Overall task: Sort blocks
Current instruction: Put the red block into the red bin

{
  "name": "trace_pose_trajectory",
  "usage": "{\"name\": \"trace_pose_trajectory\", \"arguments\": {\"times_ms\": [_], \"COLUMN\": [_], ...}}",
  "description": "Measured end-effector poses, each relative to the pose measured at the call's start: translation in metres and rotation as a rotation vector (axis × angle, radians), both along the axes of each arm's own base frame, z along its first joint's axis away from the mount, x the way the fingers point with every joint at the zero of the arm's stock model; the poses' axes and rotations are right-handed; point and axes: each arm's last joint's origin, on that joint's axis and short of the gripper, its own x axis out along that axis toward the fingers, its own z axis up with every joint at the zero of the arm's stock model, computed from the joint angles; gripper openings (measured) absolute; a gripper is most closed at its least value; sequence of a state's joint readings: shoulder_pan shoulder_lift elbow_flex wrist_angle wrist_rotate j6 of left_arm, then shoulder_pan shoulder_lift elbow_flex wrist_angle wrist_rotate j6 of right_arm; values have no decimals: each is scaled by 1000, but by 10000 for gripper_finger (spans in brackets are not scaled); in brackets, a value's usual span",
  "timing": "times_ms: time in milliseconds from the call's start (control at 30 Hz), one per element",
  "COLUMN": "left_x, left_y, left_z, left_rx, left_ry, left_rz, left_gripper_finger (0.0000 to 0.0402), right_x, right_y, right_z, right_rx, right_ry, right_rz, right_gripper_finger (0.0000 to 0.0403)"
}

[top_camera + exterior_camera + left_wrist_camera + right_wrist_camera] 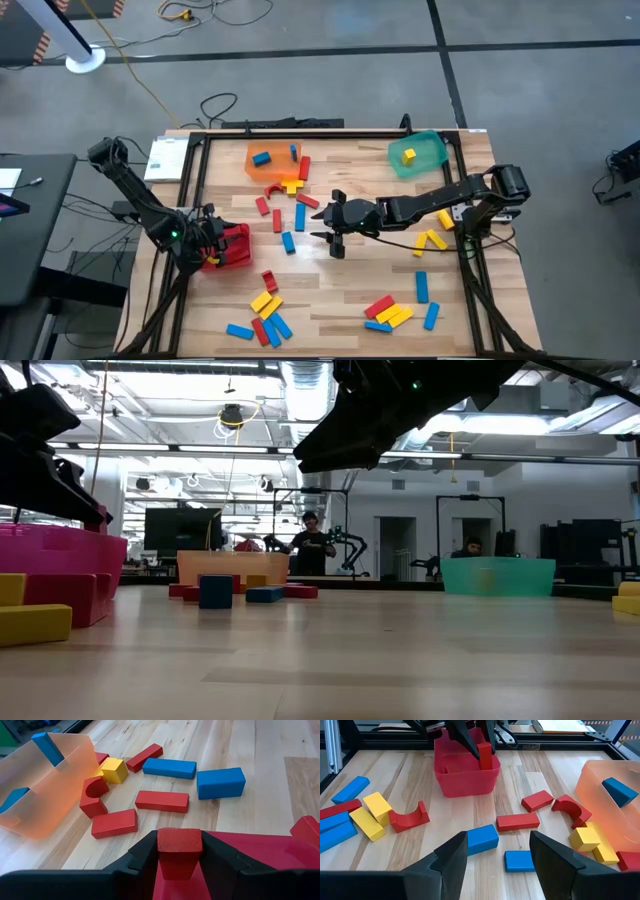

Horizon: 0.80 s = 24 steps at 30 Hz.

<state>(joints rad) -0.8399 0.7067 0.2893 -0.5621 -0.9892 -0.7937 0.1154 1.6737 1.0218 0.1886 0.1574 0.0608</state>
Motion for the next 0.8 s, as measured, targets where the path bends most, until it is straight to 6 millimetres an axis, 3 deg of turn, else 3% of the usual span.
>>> {"name": "trace_pose_trajectory", "arguments": {"times_ms": [633, 800], "left_x": [9, 10], "left_y": [6, 8], "left_z": [1, 1], "left_rx": [8, 10], "left_ry": [31, 40], "left_rz": [18, 28], "left_gripper_finger": [126, 150], "right_x": [1, 1], "right_y": [0, 0], "right_z": [1, 1], "right_rx": [1, 2], "right_ry": [-13, -13], "right_rz": [0, 0], "right_gripper_finger": [226, 226]}}
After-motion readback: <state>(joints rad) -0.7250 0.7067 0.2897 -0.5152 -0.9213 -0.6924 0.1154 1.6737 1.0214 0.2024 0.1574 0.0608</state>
